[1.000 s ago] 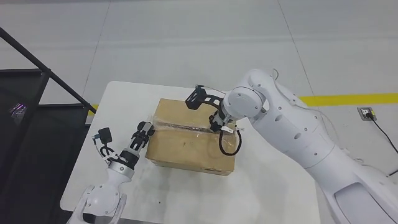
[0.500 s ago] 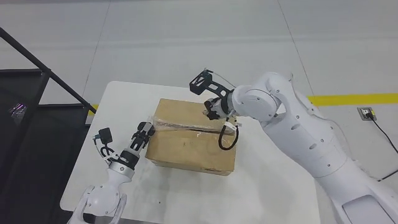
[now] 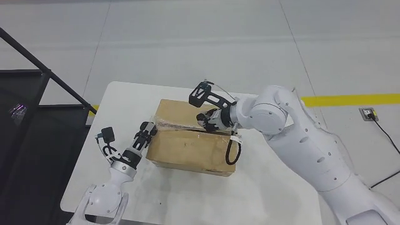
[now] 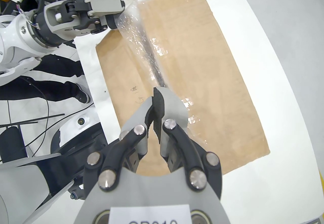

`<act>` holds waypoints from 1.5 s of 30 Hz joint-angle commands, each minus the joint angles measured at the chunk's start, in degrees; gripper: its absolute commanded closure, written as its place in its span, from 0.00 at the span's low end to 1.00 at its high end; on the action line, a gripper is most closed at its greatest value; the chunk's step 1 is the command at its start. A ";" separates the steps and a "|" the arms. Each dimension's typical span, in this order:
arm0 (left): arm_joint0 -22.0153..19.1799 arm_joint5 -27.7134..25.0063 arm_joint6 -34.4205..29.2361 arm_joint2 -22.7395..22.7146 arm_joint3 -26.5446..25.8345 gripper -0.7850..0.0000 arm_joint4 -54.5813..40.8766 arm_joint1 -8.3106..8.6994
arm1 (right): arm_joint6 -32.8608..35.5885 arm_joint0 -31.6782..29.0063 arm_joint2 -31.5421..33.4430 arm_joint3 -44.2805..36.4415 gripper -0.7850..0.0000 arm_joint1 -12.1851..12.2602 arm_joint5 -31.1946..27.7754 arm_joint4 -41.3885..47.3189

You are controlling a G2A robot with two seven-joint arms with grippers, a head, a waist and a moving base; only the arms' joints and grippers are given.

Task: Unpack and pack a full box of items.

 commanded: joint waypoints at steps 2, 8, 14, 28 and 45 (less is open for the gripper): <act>-0.11 -0.01 -0.19 0.00 0.23 1.00 0.07 -0.04 | -0.67 0.72 -1.30 1.89 1.00 -0.45 0.88 -1.43; -0.20 -0.05 -0.61 -0.08 0.52 1.00 -0.03 -0.10 | 0.26 1.92 -3.58 5.32 1.00 -1.46 1.29 -0.69; -0.35 -0.02 -0.68 -0.02 0.64 1.00 0.24 -0.18 | 1.20 3.18 -5.47 8.56 1.00 -2.54 1.21 1.02; -0.91 0.54 -1.03 0.29 1.48 1.00 0.59 -0.39 | 1.56 4.25 -7.64 12.45 1.00 -4.22 1.52 2.66; -0.92 0.63 -1.67 0.14 2.35 1.00 0.33 -0.54 | 0.06 3.92 -8.33 17.13 1.00 -5.60 1.89 4.42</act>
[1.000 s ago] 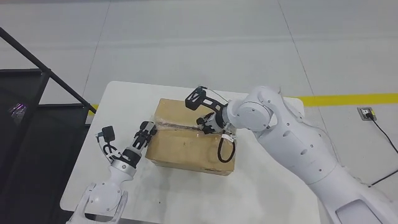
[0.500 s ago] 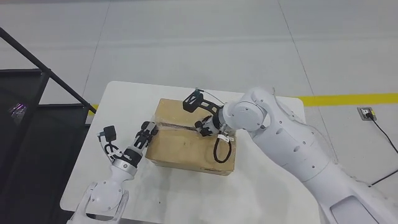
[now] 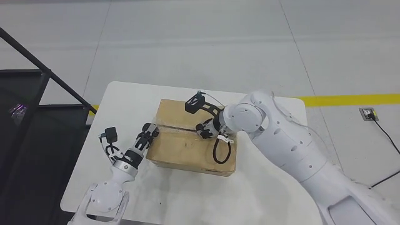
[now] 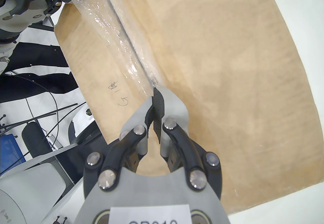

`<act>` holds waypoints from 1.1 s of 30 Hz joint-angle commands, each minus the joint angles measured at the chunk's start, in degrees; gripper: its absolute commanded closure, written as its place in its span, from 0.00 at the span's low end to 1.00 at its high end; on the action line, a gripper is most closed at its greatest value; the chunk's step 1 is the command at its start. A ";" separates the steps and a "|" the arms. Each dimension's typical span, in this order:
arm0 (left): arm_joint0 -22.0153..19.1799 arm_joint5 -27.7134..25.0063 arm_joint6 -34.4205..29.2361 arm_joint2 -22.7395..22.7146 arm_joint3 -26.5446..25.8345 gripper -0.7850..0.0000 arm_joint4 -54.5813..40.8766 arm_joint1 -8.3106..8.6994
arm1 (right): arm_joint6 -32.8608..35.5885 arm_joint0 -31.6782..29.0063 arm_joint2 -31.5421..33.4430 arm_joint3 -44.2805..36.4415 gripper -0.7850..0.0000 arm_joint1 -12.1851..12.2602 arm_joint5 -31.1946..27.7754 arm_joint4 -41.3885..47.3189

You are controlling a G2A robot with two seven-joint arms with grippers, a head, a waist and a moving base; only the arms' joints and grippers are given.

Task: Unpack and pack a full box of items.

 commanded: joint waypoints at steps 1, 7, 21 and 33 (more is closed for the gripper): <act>0.00 0.05 0.07 -0.01 0.09 1.00 -0.03 -0.03 | -0.09 -0.05 0.01 0.64 1.00 -0.15 0.00 0.44; 0.05 0.12 0.33 -0.27 0.30 0.93 -0.08 -0.08 | -0.05 0.06 -0.01 2.02 1.00 -0.55 -0.59 1.14; 0.51 0.46 0.32 -1.17 0.22 0.66 -0.34 -0.11 | -0.45 -0.07 0.48 3.39 1.00 -1.02 -1.46 1.44; 0.61 0.51 0.17 -1.57 -0.04 0.36 -0.47 -0.17 | -0.54 -0.27 1.11 4.09 1.00 -1.24 -1.60 1.50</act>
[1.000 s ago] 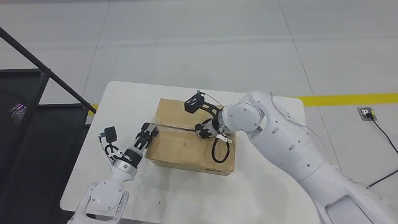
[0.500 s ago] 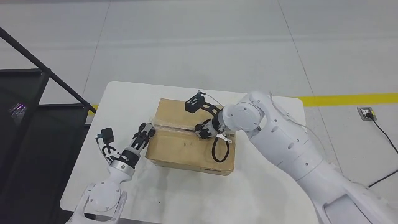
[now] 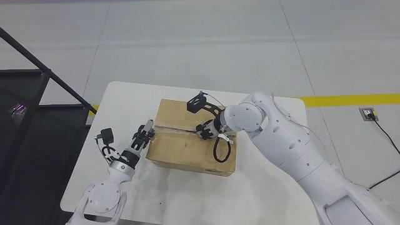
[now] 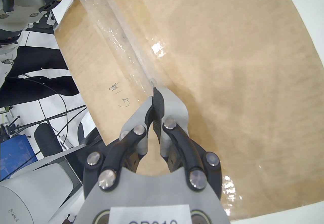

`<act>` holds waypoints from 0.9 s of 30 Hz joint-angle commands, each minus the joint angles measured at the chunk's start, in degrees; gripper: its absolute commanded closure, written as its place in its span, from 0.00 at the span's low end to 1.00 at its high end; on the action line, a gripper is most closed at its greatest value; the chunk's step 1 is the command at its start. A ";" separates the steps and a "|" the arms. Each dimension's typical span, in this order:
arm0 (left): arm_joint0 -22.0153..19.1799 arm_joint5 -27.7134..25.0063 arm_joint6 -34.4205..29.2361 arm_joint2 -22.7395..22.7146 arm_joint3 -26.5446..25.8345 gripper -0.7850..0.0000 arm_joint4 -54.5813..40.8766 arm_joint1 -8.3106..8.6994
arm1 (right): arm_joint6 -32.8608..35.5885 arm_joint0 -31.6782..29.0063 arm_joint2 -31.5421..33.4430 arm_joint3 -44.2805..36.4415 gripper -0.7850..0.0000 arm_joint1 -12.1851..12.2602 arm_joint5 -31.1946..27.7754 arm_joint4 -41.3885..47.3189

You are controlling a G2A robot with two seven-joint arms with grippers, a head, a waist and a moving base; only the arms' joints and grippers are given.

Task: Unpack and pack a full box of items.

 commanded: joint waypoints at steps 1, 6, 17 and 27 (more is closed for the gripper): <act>0.03 0.02 0.05 -0.12 -0.05 0.37 0.02 0.00 | -0.01 -0.03 0.10 0.08 1.00 -0.04 -0.13 0.10; 0.38 -0.37 2.21 -1.41 -1.14 0.38 -0.23 -0.02 | -0.40 -0.11 0.43 0.23 1.00 -0.09 -0.36 -0.05; 3.29 -1.73 -0.09 -2.66 -10.46 0.40 -2.18 0.11 | -1.89 -1.52 2.71 -2.39 1.00 0.65 -0.08 -0.85; -4.46 0.08 -4.14 5.06 -1.92 0.42 -0.08 -0.67 | -4.33 -6.38 7.49 -10.91 1.00 2.84 2.19 -3.84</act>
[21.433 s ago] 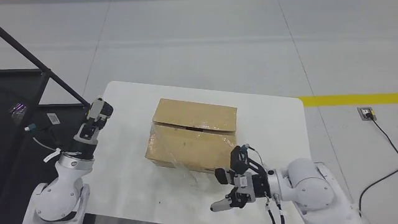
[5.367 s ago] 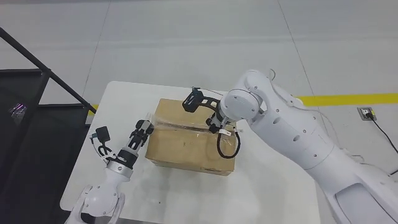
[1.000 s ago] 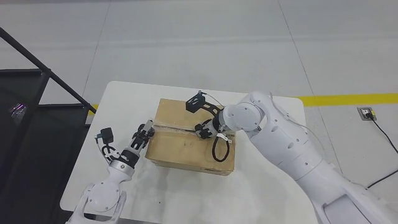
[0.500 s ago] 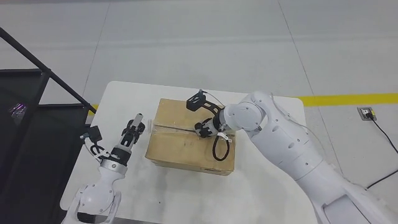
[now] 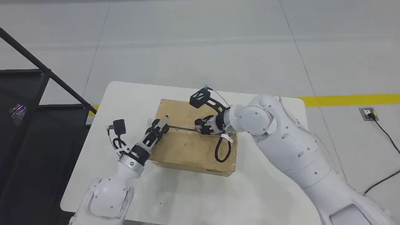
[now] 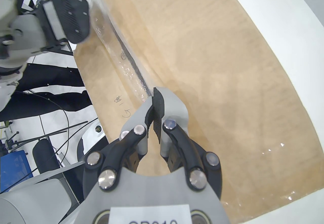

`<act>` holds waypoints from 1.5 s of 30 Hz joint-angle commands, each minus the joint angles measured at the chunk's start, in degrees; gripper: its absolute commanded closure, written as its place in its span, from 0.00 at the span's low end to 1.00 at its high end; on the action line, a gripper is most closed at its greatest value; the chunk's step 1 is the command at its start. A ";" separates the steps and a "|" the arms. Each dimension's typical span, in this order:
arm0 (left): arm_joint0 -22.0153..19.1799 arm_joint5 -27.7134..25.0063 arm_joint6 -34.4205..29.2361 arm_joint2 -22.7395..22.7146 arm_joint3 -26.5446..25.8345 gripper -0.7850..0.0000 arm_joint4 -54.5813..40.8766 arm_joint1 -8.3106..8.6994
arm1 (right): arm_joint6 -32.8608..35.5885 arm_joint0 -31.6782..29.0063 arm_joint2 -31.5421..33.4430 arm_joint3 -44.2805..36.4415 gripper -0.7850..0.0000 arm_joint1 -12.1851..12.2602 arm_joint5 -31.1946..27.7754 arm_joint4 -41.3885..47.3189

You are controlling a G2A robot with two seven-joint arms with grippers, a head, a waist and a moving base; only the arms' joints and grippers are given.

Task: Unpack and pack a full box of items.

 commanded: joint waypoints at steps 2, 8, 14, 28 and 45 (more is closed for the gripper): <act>-2.04 0.04 -0.01 1.64 2.63 0.42 -0.11 -0.29 | 0.24 -2.06 1.98 -3.97 1.00 0.91 1.16 -1.14; -3.42 -0.15 0.18 2.73 4.56 0.43 -0.44 -0.58 | 0.40 -3.15 2.88 -6.52 1.00 1.36 1.85 -2.00; -3.68 -0.09 0.28 2.99 5.22 0.44 -0.62 -0.71 | -0.46 -4.11 2.61 -6.85 1.00 1.30 2.78 -1.90; -3.55 -0.33 -0.07 2.96 5.65 0.47 -1.78 -0.90 | -5.50 -3.94 -0.37 -1.16 1.00 -1.62 14.63 7.45; -2.75 -0.72 -0.42 2.06 5.33 0.48 -1.81 -0.87 | -2.27 -7.17 5.27 -2.22 1.00 -0.19 20.30 7.30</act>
